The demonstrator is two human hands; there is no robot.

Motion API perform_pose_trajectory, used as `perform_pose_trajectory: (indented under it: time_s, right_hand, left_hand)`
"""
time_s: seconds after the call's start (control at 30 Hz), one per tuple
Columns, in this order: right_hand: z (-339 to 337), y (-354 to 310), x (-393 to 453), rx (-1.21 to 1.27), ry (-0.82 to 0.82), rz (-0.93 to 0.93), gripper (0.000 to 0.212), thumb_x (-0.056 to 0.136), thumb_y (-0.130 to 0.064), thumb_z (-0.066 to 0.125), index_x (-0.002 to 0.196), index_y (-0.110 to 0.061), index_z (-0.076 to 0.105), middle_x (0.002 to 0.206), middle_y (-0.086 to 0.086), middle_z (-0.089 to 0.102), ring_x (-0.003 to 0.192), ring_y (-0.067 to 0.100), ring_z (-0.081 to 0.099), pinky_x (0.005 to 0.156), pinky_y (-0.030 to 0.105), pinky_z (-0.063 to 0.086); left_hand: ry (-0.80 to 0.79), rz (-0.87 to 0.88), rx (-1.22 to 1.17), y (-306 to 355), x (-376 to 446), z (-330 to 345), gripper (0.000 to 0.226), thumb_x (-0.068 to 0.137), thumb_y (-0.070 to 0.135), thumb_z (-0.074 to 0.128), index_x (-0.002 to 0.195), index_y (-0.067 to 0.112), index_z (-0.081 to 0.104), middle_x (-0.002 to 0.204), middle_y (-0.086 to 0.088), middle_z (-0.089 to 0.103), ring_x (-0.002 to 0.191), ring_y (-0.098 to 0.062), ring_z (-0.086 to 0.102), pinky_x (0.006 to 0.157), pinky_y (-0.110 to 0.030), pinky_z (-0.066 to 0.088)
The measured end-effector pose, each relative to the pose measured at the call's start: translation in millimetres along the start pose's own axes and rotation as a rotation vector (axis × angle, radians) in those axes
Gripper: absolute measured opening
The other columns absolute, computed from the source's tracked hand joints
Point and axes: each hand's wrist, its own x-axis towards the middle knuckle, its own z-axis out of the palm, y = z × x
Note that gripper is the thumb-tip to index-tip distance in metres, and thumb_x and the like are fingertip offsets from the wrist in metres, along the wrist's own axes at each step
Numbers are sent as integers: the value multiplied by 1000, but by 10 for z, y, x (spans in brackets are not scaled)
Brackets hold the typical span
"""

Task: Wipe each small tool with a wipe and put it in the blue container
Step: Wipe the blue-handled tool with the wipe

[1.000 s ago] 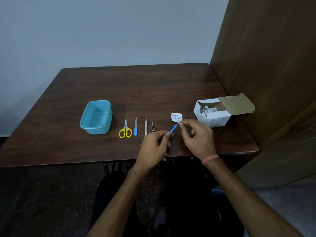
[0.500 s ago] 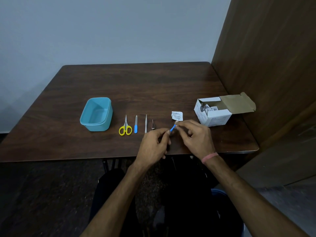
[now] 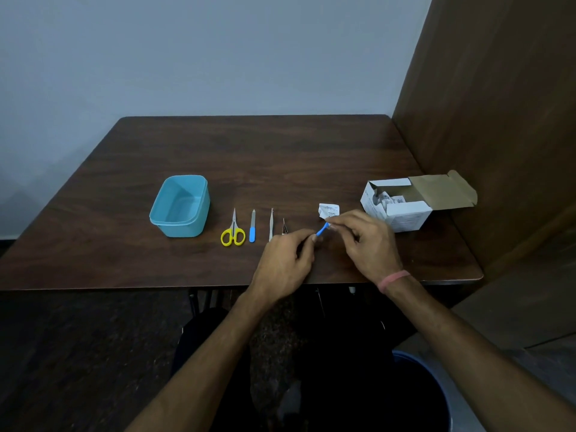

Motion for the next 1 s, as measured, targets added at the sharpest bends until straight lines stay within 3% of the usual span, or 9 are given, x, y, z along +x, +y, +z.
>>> perform_pose_trajectory:
  time_s: [0.13, 0.23, 0.33, 0.47, 0.6, 0.73, 0.93, 1.0]
  right_hand:
    - [19, 20, 6, -52, -21, -73, 18, 105, -12, 75, 117, -20, 85, 112, -8, 79, 100, 12, 77, 82, 36, 62]
    - [30, 42, -16, -48, 26, -54, 15, 104, -12, 75, 114, -17, 85, 109, -8, 79, 94, 8, 74, 81, 34, 62]
    - [36, 77, -1, -41, 35, -52, 15, 104, -12, 76, 114, -17, 85, 107, -7, 78, 88, -3, 63, 78, 32, 60]
    - [28, 65, -17, -55, 16, -92, 19, 104, -11, 75, 117, -20, 85, 109, -8, 77, 94, 8, 74, 79, 34, 61]
    - [28, 76, 10, -50, 18, -39, 18, 104, -12, 75, 115, -21, 86, 107, -9, 74, 88, 4, 68, 77, 33, 60]
    - [28, 64, 10, -88, 13, -61, 18, 104, -11, 74, 113, -21, 85, 108, -9, 69, 90, 7, 66, 75, 30, 57]
    - [42, 32, 29, -112, 13, -62, 16, 106, -13, 66, 111, -18, 80, 114, -8, 63, 98, 8, 64, 79, 34, 58]
    - [39, 57, 28, -78, -21, -55, 16, 107, -11, 65, 113, -20, 77, 114, -10, 65, 97, 5, 65, 81, 35, 58]
  left_hand:
    - [-10, -18, -46, -19, 13, 0, 33, 114, 27, 55, 86, 20, 71, 71, 9, 72, 62, -8, 65, 65, -30, 47]
    - [-1, -15, -71, -33, 10, 16, 27, 115, 28, 56, 103, 24, 80, 71, 11, 71, 63, -7, 66, 65, -25, 49]
    - [19, 5, -42, -54, 21, 55, 26, 114, 32, 55, 112, 27, 80, 71, 7, 71, 64, -12, 68, 69, -36, 56]
    - [35, 21, -36, -112, 27, 89, 30, 111, 38, 50, 112, 30, 78, 69, -2, 71, 61, -19, 66, 67, -43, 56]
    - [43, 24, -31, -130, 36, 111, 28, 111, 39, 50, 109, 30, 77, 67, -5, 70, 60, -21, 66, 66, -44, 54]
    - [58, 41, -6, -109, 27, 108, 26, 111, 35, 52, 107, 28, 77, 68, -1, 71, 61, -17, 67, 66, -42, 55]
    - [70, 37, -14, -49, -9, 82, 26, 115, 26, 56, 98, 26, 75, 80, 16, 77, 69, 0, 67, 67, -23, 47]
    - [111, 7, -14, -68, -8, 87, 25, 115, 27, 55, 101, 26, 76, 89, 19, 78, 77, -1, 69, 72, -28, 53]
